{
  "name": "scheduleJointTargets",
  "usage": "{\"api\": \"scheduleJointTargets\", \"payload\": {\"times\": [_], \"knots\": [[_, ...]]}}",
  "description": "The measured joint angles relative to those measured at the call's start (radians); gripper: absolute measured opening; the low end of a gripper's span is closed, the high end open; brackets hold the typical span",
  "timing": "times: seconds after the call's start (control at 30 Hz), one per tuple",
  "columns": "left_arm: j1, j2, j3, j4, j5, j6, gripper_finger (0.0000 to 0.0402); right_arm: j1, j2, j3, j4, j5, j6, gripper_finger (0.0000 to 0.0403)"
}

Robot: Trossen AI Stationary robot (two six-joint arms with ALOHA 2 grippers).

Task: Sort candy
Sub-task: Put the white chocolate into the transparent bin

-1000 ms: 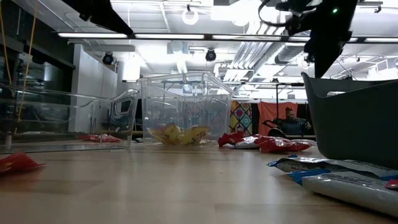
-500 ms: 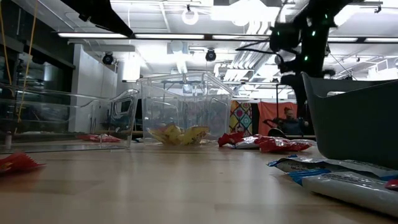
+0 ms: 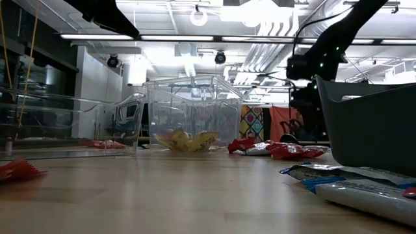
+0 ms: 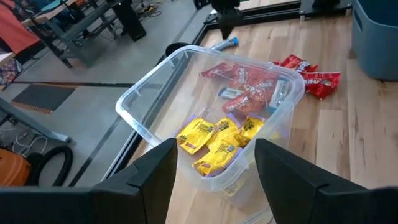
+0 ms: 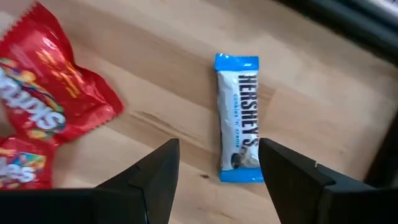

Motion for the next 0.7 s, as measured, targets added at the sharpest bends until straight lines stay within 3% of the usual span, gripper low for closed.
{"api": "scheduleJointTargets", "payload": {"times": [0.1, 0.3, 0.6, 0.7], "knots": [[0.000, 0.000, 0.000, 0.000, 0.000, 0.000, 0.0205, 0.000, 0.050, 0.000, 0.040, 0.005, 0.000, 0.0216], [0.000, 0.000, 0.000, 0.000, 0.000, -0.001, 0.0205, 0.000, 0.132, 0.000, 0.078, 0.138, -0.025, 0.0216], [0.000, 0.000, 0.000, -0.001, 0.000, -0.005, 0.0205, 0.007, 0.184, 0.003, 0.091, 0.106, 0.021, 0.0214], [0.000, 0.000, 0.000, -0.002, 0.000, -0.005, 0.0205, 0.010, 0.206, 0.006, 0.088, 0.108, 0.040, 0.0193]]}}
